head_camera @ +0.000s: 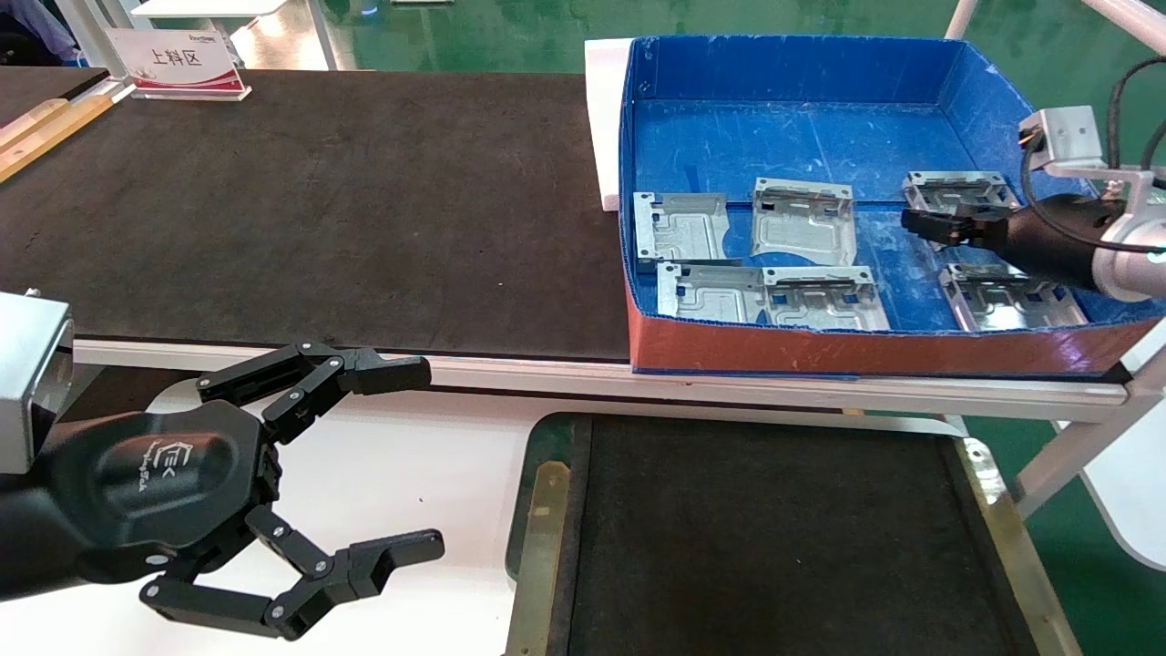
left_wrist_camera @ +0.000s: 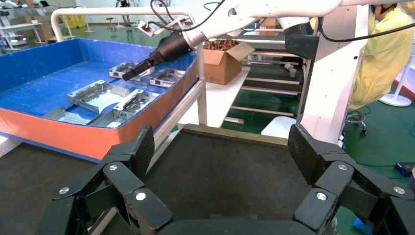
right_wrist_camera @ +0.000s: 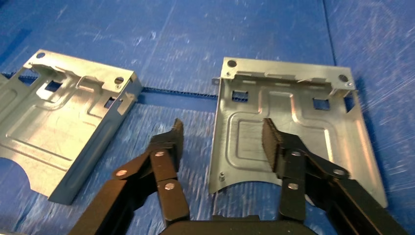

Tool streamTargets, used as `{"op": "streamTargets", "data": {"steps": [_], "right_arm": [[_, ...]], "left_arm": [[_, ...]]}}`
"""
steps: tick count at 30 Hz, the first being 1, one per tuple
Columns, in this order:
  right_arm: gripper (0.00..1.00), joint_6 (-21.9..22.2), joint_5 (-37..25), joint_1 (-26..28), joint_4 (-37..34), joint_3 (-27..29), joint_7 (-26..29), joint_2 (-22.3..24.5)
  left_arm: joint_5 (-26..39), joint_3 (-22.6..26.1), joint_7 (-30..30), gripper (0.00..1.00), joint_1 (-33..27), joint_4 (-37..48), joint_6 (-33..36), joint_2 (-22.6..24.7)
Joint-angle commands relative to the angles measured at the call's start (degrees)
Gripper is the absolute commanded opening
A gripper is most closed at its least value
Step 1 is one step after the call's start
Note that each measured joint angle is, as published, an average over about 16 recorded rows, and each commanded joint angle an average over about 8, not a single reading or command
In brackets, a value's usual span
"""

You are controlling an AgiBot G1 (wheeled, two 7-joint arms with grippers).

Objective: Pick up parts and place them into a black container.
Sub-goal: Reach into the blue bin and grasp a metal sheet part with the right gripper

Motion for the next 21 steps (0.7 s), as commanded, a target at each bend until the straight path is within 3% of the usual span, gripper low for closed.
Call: {"op": "streamTargets", "data": {"steps": [1, 21], "right_arm": [[0.00, 0.11, -0.02, -0.21, 0.08, -0.02, -0.02, -0.09], [0.00, 0.63, -0.47, 0.01, 0.48, -0.34, -0.51, -0.35]], "left_arm": [[0.00, 0.00, 0.00, 1.00, 0.00, 0.00, 0.00, 0.00], [0.00, 0.00, 0.00, 1.00, 0.00, 0.00, 0.00, 0.00]]}}
